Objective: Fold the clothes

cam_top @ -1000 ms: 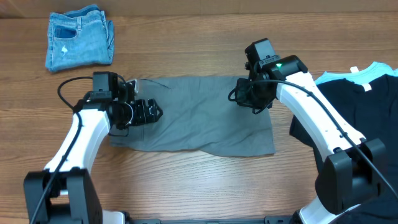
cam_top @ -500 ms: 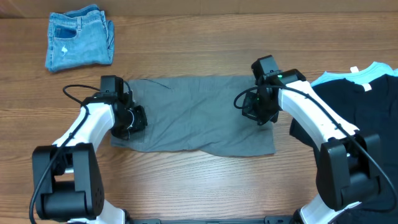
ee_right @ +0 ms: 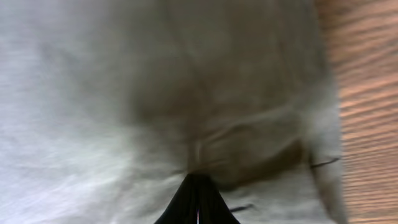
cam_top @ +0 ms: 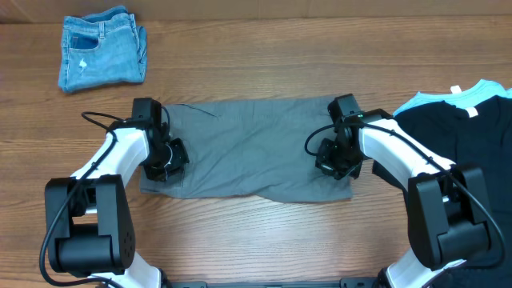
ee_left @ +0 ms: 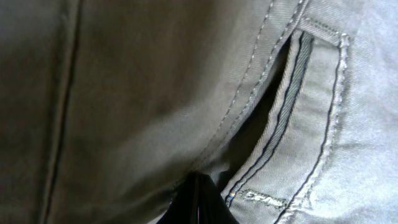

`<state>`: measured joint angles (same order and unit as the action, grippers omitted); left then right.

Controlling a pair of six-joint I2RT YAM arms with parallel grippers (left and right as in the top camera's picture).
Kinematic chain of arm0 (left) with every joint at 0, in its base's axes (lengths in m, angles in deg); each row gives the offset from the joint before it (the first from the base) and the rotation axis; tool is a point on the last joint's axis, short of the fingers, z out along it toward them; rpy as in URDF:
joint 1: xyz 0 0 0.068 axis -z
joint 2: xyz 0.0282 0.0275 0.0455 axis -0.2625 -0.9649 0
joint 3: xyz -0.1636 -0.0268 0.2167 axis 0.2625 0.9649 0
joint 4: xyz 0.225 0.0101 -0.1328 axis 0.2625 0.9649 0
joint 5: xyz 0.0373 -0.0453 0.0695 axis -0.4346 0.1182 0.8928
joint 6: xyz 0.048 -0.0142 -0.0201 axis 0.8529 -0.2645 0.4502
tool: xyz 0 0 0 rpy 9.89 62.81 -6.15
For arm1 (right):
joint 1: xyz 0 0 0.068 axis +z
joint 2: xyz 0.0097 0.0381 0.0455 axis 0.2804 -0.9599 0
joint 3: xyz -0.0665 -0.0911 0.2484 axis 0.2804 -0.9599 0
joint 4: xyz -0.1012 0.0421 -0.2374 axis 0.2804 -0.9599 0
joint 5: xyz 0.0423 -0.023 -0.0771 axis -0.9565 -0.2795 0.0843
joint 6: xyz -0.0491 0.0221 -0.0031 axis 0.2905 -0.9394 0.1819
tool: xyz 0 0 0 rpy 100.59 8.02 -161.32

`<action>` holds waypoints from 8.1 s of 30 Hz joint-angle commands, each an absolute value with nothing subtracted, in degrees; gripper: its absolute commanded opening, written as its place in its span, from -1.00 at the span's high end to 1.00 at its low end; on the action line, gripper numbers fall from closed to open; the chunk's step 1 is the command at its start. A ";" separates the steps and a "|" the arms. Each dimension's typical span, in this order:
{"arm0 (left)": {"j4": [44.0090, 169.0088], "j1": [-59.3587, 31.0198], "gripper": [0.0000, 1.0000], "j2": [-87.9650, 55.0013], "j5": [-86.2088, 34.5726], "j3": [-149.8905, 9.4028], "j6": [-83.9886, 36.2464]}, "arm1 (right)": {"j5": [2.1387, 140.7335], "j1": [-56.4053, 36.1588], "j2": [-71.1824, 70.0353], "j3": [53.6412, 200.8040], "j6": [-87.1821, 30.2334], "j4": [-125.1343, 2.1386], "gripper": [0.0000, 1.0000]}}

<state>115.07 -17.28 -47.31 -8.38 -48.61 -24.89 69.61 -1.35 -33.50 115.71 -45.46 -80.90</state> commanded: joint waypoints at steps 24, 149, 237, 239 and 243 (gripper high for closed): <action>122.91 -27.32 0.92 -47.25 2.22 -53.55 -24.69 | 73.96 -4.76 -26.81 125.14 -47.99 -87.54 0.93; 154.12 -10.44 0.92 -40.34 -2.30 -95.27 -18.44 | 61.22 7.57 -39.69 125.44 -45.61 -76.55 -1.00; 136.09 3.87 0.00 -62.68 -4.38 -82.31 -22.70 | 45.72 0.53 -32.91 119.34 -29.39 -87.65 0.92; 136.07 3.83 -0.01 -62.68 -4.18 -81.70 -22.53 | 46.57 -0.50 -32.91 118.64 -29.39 -87.39 0.92; 136.44 3.81 -0.12 -62.68 -4.16 -80.95 -21.98 | 49.37 -1.74 -32.91 117.20 -30.22 -86.34 0.92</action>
<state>136.18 3.55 -62.28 -5.19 -81.98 -23.47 46.27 -1.00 -33.06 118.56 -29.13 -86.73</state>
